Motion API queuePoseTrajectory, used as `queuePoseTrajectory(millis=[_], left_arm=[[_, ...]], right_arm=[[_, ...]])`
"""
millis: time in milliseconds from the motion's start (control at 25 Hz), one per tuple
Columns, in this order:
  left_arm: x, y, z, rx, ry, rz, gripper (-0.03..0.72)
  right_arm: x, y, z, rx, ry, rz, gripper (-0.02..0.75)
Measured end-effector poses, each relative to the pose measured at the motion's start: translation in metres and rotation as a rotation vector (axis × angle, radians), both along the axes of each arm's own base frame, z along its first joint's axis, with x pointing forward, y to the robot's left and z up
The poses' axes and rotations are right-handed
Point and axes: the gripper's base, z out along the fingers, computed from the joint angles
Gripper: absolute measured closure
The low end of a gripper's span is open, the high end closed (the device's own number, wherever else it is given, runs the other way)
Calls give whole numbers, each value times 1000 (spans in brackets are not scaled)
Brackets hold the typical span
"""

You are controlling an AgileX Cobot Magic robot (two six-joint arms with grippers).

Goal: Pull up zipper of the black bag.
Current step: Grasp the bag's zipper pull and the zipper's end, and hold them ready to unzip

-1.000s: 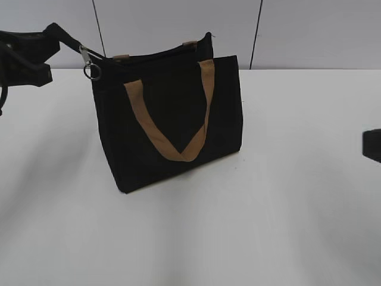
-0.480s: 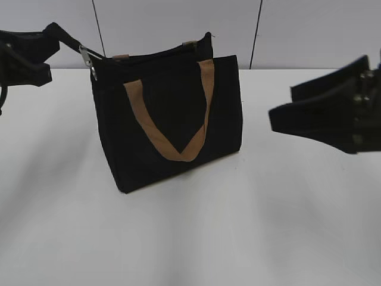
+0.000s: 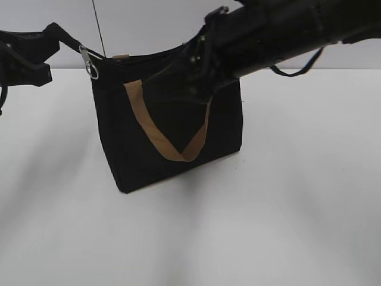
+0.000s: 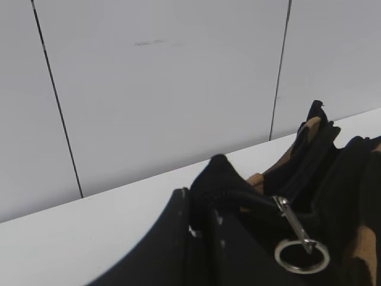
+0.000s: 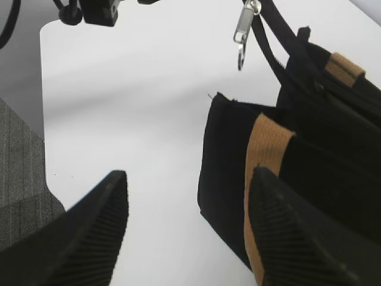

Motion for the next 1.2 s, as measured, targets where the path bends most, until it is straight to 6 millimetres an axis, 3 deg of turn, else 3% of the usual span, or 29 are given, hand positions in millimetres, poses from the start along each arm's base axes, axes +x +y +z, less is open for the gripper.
queuePoseTrajectory(millis=[240, 640, 760, 920, 1200], left_arm=[[0, 0, 0, 0, 0, 0, 661], [0, 0, 0, 0, 0, 0, 661], [0, 0, 0, 0, 0, 0, 661], [0, 0, 0, 0, 0, 0, 661], [0, 0, 0, 0, 0, 0, 661]], right_arm=[[29, 44, -14, -5, 3, 72, 255], [56, 89, -31, 36, 15, 95, 255], [62, 95, -39, 30, 13, 70, 265], [67, 96, -49, 24, 22, 31, 333], [72, 99, -52, 79, 64, -35, 414]])
